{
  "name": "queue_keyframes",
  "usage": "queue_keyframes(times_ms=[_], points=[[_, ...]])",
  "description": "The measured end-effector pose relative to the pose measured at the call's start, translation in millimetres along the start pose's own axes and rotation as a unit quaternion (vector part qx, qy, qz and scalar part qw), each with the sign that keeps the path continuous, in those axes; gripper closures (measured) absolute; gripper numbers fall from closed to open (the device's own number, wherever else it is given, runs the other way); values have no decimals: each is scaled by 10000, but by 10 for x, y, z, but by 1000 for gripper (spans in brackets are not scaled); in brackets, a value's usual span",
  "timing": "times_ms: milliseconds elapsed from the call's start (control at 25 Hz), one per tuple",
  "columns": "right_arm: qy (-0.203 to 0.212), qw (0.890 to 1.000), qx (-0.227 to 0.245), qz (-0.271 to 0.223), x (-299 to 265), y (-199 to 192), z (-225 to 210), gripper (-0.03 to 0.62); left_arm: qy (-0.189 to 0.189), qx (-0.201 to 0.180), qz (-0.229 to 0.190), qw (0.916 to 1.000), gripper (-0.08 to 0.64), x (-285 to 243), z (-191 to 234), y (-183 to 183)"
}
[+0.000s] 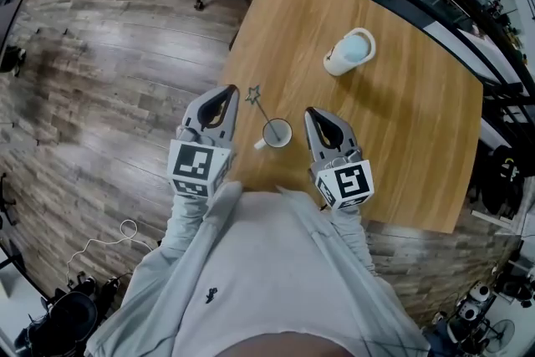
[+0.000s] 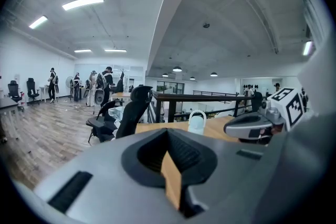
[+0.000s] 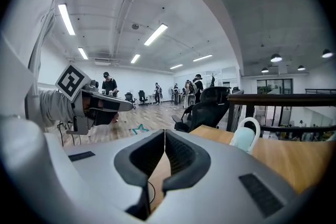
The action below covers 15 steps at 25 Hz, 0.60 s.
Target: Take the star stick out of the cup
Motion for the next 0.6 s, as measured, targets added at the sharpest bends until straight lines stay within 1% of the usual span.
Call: queue_keyframes(times_ms=[280, 440, 600], points=[[244, 9995, -172, -52, -90, -63, 56, 574, 41, 95, 36, 9999, 541, 48, 59, -64], [374, 9990, -232, 78, -175, -127, 133, 574, 102, 138, 68, 9998, 541, 96, 90, -89], [527, 9983, -169, 204, -278, -206, 210, 574, 144, 212, 87, 9996, 541, 119, 124, -145]])
Point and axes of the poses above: the fingertips, and each gripper's own axes: x backward along the fingers, z to its left, y out of its top, the point moved 10 cm from there along x, backward along the fingers, and after that the axes turned 4 degrees about -z, right-handed, at the moved point
